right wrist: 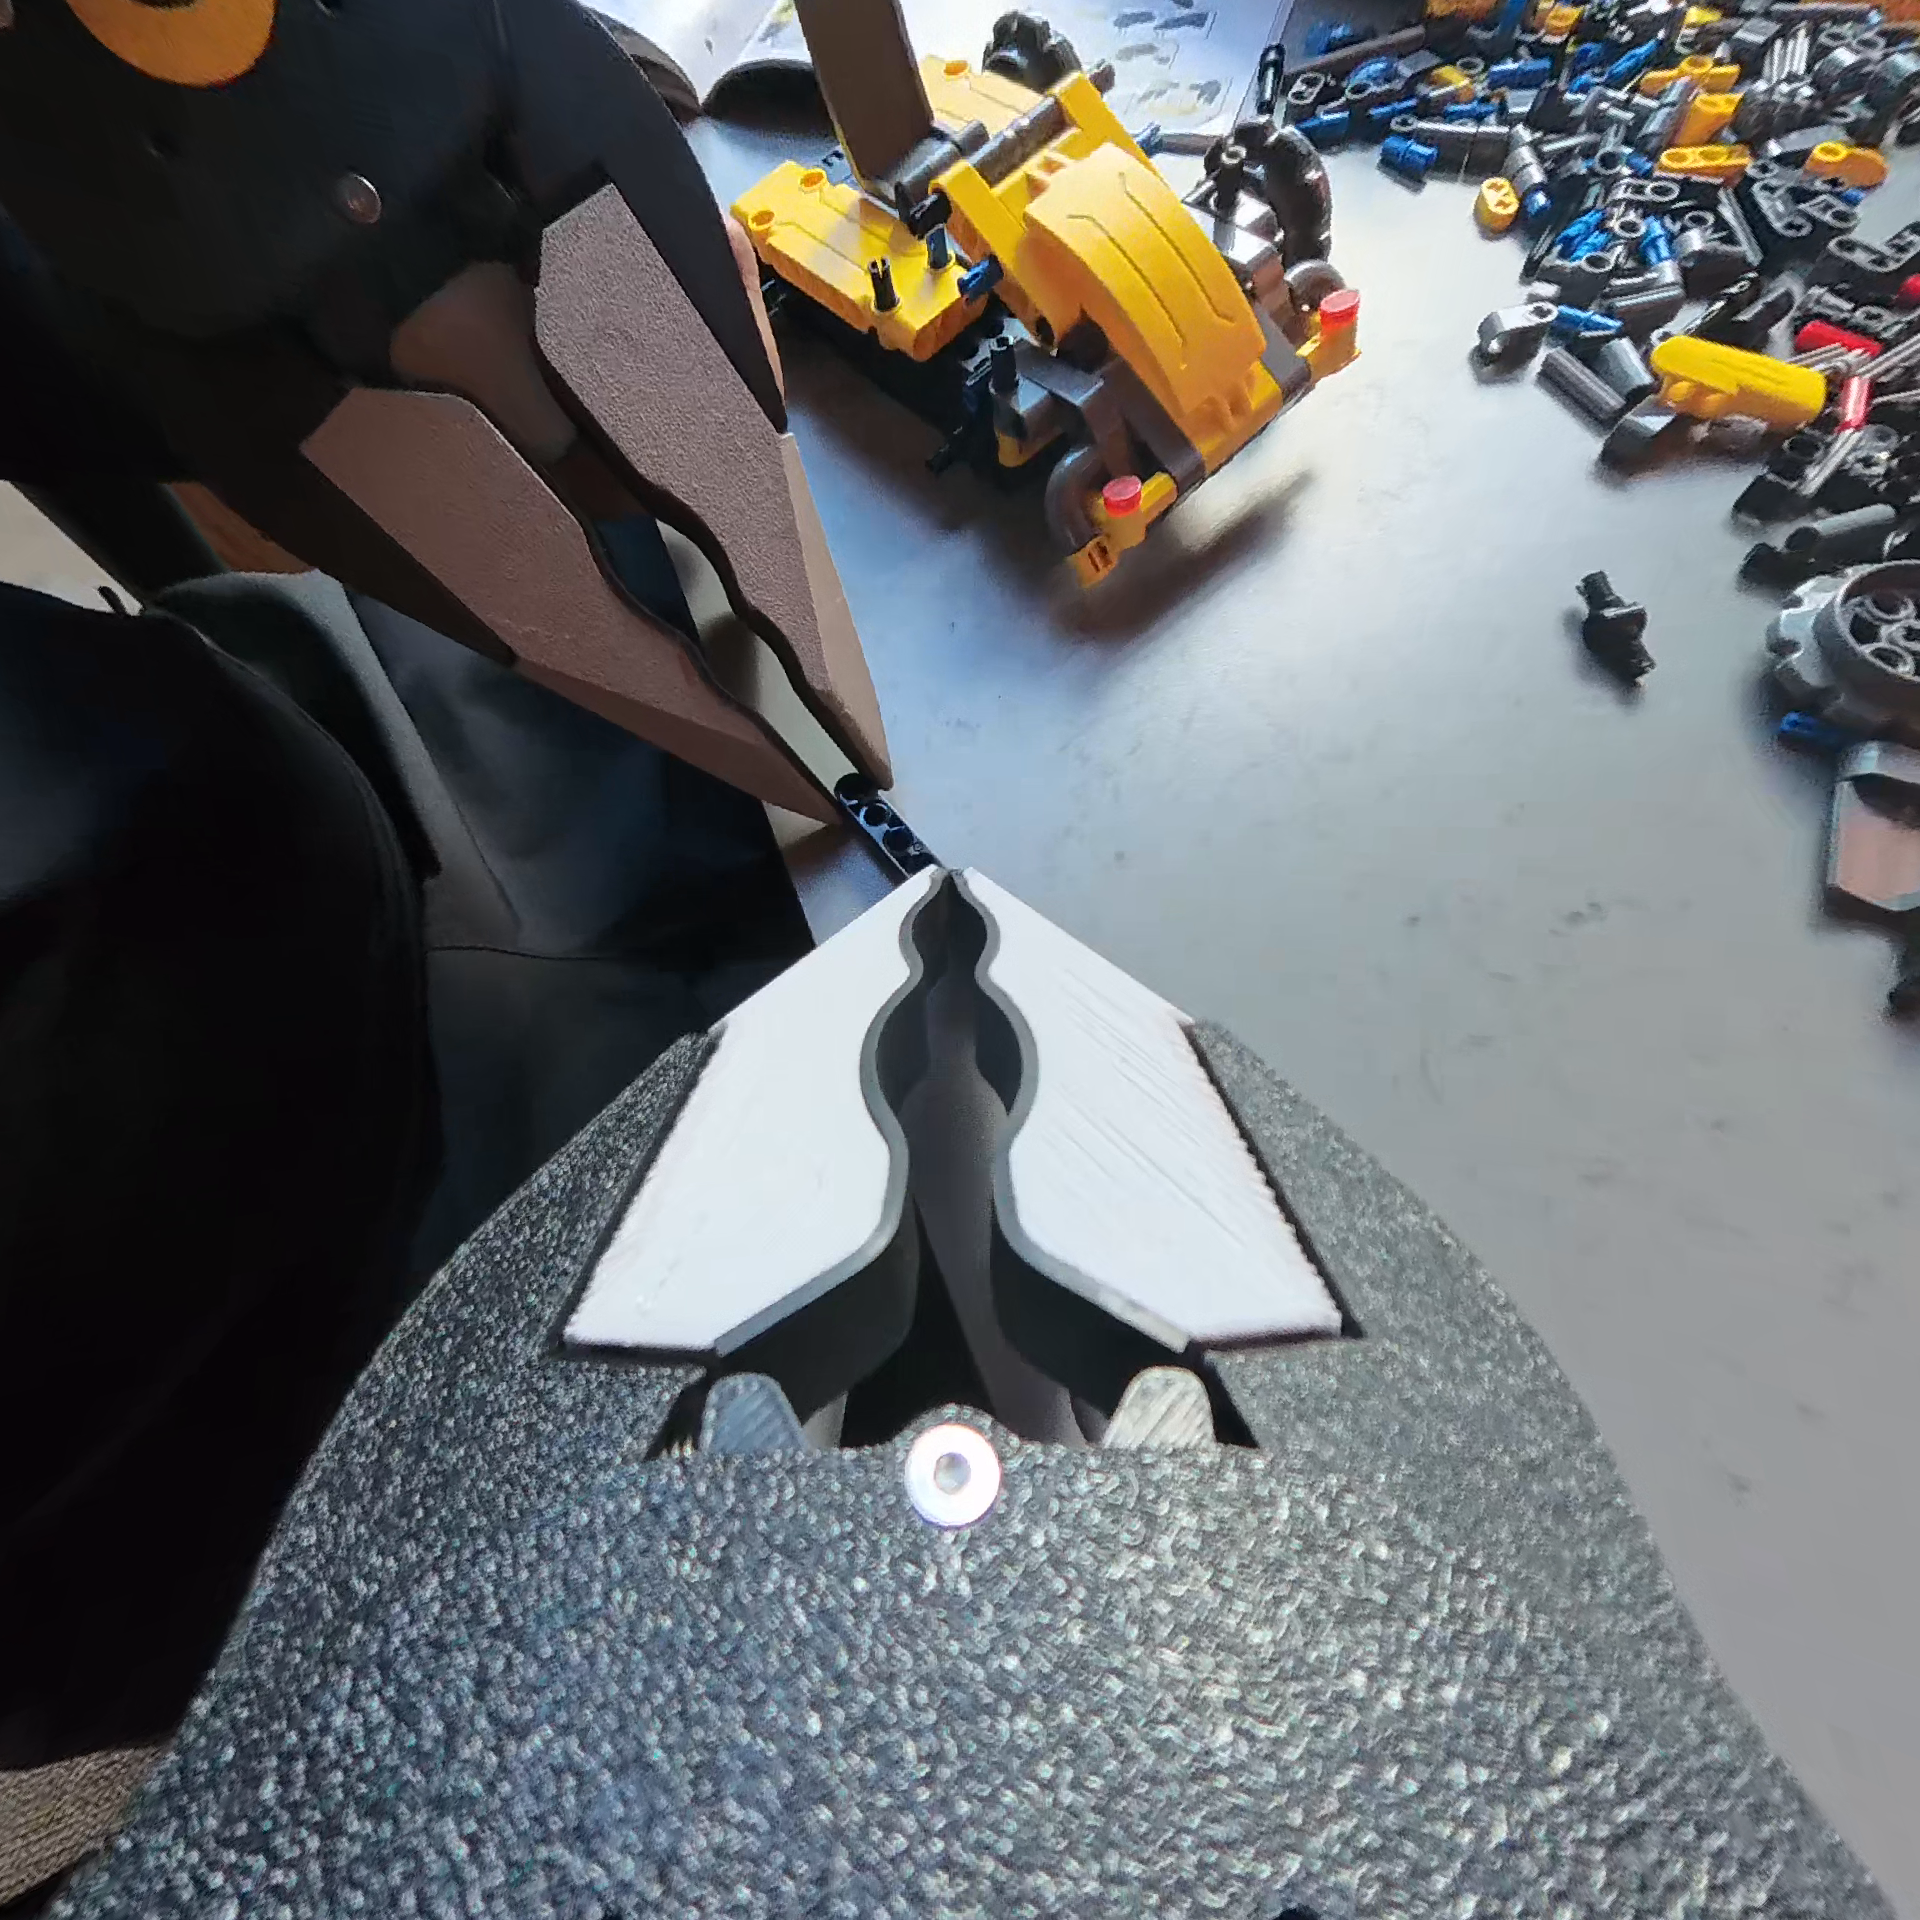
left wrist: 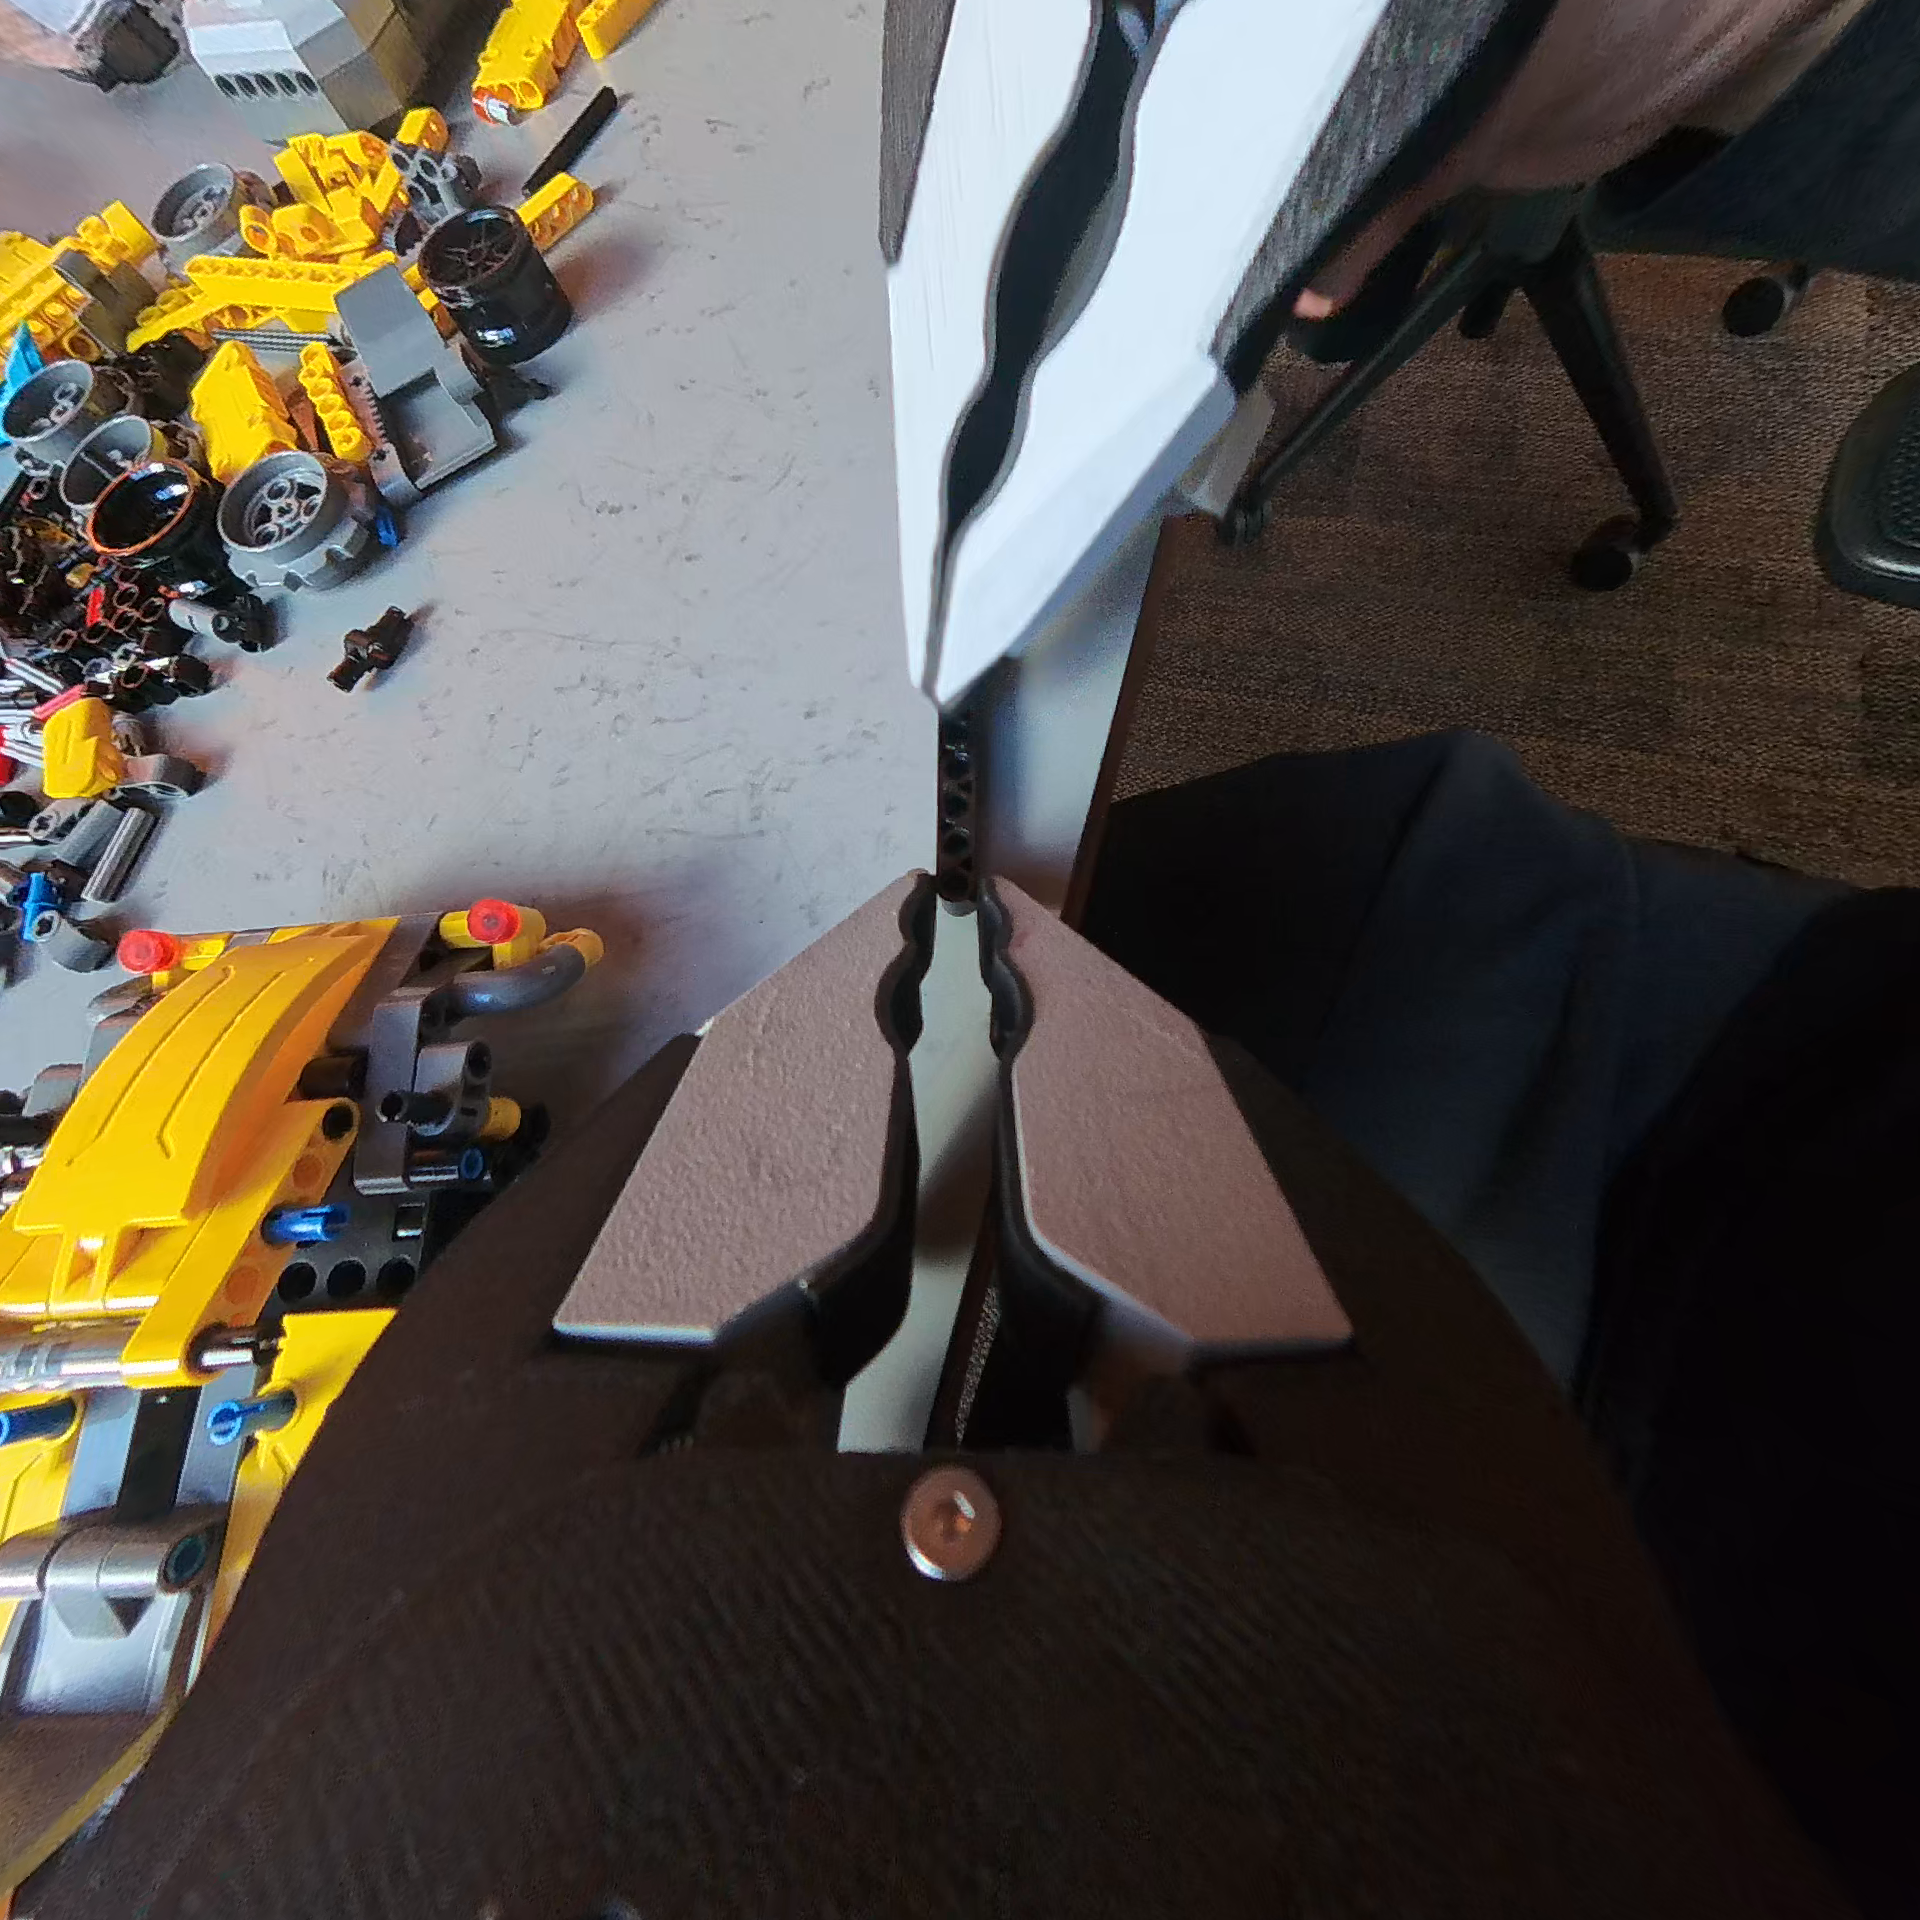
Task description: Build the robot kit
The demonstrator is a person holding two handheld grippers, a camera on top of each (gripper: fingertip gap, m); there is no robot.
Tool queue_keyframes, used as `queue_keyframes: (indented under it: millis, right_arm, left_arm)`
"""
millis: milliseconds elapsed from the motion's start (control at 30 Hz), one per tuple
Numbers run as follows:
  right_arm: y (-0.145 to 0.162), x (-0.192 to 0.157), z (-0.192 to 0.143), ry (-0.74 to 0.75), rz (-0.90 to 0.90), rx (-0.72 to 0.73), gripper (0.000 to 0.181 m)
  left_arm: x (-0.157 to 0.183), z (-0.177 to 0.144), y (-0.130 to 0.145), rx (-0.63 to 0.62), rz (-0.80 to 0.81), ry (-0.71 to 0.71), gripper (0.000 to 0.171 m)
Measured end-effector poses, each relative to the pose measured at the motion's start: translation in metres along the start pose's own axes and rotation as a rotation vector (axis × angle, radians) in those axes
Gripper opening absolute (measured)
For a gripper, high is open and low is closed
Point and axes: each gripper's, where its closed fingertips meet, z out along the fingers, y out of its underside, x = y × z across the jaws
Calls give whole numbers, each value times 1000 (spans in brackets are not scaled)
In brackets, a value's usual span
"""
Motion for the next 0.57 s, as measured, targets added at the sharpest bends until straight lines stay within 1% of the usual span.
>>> queue_keyframes:
  millis: [133, 367, 567]
  right_arm:
    - [-6, 4, -9, 6, 24, 43, 0]
    - [6, 5, -5, 8, 23, -3, 0]
    - [-2, 9, -14, 17, 32, 46, 0]
  left_arm:
    - [0, 0, 0, -1, 2, 0, 5]
    - [0, 0, 0, 1, -2, 0, 5]
    - [0, 1, 0, 1, -2, 1, 5]
